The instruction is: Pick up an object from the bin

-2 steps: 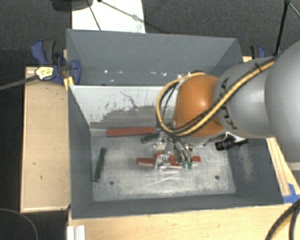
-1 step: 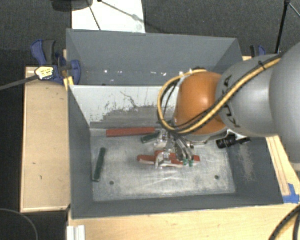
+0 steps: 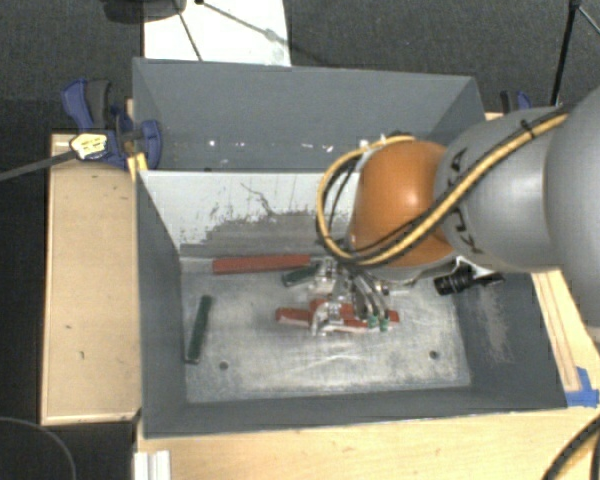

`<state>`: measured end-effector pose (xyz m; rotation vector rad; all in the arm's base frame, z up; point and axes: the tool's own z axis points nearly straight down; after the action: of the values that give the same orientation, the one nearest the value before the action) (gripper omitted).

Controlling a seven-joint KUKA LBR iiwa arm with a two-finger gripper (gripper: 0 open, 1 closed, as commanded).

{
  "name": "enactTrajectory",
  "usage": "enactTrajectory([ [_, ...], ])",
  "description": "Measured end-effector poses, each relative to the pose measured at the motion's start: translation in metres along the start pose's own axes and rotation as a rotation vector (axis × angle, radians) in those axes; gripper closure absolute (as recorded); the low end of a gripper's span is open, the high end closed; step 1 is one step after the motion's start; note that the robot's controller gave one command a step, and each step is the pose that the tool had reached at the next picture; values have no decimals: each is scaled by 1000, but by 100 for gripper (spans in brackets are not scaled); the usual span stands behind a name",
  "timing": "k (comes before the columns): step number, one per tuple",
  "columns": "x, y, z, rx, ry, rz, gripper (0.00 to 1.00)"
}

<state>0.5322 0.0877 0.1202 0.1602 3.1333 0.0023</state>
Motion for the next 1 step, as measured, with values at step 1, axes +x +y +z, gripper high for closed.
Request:
enactTrajectory([
  [1, 1, 0, -7, 1, 3, 0, 100],
])
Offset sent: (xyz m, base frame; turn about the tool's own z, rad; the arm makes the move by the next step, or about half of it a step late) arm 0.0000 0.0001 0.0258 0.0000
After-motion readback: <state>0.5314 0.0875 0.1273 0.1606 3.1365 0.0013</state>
